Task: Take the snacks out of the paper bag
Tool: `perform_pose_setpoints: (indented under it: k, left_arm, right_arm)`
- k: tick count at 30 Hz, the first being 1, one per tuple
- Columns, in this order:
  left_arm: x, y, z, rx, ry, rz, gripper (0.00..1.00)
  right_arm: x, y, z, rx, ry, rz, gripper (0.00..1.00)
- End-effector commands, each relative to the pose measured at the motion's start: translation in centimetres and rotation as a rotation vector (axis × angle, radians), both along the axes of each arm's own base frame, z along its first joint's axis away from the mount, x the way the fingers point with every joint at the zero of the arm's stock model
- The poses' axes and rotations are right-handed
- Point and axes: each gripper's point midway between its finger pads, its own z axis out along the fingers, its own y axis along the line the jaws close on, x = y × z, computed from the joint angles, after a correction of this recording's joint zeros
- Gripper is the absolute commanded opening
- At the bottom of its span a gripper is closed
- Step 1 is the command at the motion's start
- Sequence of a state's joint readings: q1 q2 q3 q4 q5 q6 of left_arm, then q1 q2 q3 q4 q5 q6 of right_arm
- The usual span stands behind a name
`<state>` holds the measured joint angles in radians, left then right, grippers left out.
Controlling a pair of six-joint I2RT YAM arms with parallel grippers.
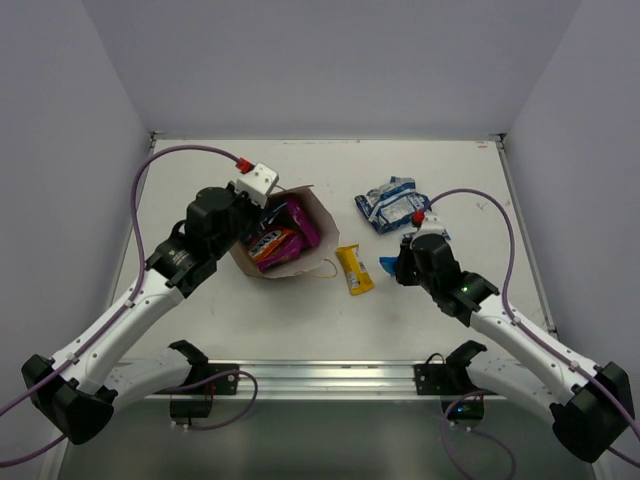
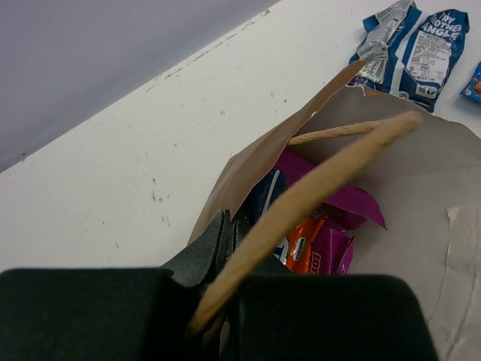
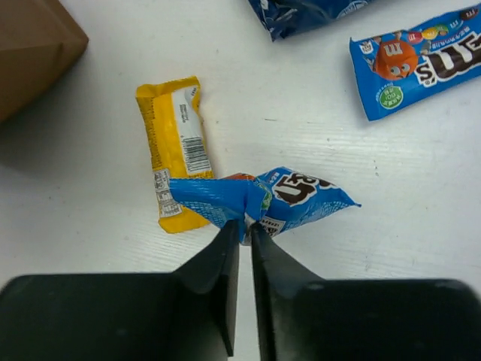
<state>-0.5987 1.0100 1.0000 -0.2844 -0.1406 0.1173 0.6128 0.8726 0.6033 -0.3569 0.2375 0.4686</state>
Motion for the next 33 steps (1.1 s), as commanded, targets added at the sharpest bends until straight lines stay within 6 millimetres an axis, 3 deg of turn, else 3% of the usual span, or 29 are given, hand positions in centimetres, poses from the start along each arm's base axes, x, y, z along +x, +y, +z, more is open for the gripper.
perform_pose_setpoints:
  k: [1, 2, 3, 4, 6, 7, 8, 10, 11, 13, 14, 16, 17, 19, 20, 22, 26, 33]
  left_arm:
    - [-0.2, 0.0, 0.9, -0.014, -0.034, -0.007, 0.00]
    - [-0.2, -0.1, 0.9, -0.016, -0.031, -0.009, 0.00]
    - [-0.3, 0.0, 1.1, -0.019, -0.036, -0.009, 0.00]
    - [-0.4, -0.1, 1.3, -0.025, -0.038, -0.012, 0.00]
    - [-0.5, -0.1, 1.6, -0.033, -0.037, -0.013, 0.00]
    - [-0.6, -0.2, 1.7, -0.043, -0.035, -0.015, 0.00]
    - [-0.6, -0.2, 1.9, -0.052, -0.036, -0.016, 0.00]
    - [-0.6, -0.5, 1.8, -0.071, -0.028, -0.017, 0.00]
    - [-0.5, -0.5, 1.8, -0.079, -0.026, -0.014, 0.00]
    - [-0.5, -0.8, 1.6, -0.095, -0.009, -0.012, 0.00]
    - [-0.4, -0.8, 1.5, -0.099, -0.005, -0.007, 0.00]
    - [-0.4, -0.9, 1.9, -0.120, -0.003, -0.002, 0.00]
    - [-0.3, -0.7, 2.0, -0.123, -0.004, 0.010, 0.00]
    - [-0.2, -0.5, 2.5, -0.132, -0.012, 0.027, 0.00]
    - [-0.1, -0.3, 2.6, -0.130, -0.014, 0.039, 0.00]
    - [-0.1, -0.3, 2.7, -0.152, -0.001, 0.054, 0.00]
    - [0.1, -0.5, 2.7, -0.162, 0.016, 0.061, 0.00]
    - [0.0, -1.1, 2.3, -0.176, 0.042, 0.042, 0.00]
  right_arm:
    - [0.8, 0.6, 0.8, 0.084, 0.025, -0.052, 0.19]
    - [1.1, 0.9, 2.0, 0.093, 0.011, -0.045, 0.34]
    - [1.2, 1.1, 2.8, 0.098, -0.002, -0.035, 0.41]
    - [1.8, 1.7, 5.5, 0.126, -0.050, -0.019, 0.56]
    - [1.9, 2.5, 8.2, 0.169, -0.079, 0.013, 0.66]
    - [1.9, 3.1, 9.7, 0.212, -0.091, 0.022, 0.69]
    - [2.0, 4.3, 12.5, 0.277, -0.123, 0.055, 0.70]
    - [1.9, 5.7, 15.0, 0.391, -0.116, 0.053, 0.70]
    - [1.8, 6.9, 17.5, 0.462, -0.148, 0.081, 0.70]
    - [1.5, 9.5, 18.7, 0.544, -0.109, 0.112, 0.71]
    - [1.5, 10.7, 20.3, 0.581, -0.117, 0.130, 0.72]
    - [1.2, 14.2, 20.2, 0.628, -0.044, 0.177, 0.72]
    - [1.2, 15.6, 21.7, 0.671, -0.049, 0.207, 0.72]
    - [0.8, 19.0, 20.4, 0.694, 0.046, 0.241, 0.72]
    - [0.8, 20.1, 21.0, 0.720, 0.050, 0.251, 0.72]
    - [1.0, 22.4, 19.1, 0.738, 0.131, 0.241, 0.72]
    - [1.6, 25.5, 18.0, 0.790, 0.180, 0.232, 0.71]
    - [3.4, 28.6, 15.7, 0.861, 0.220, 0.179, 0.71]
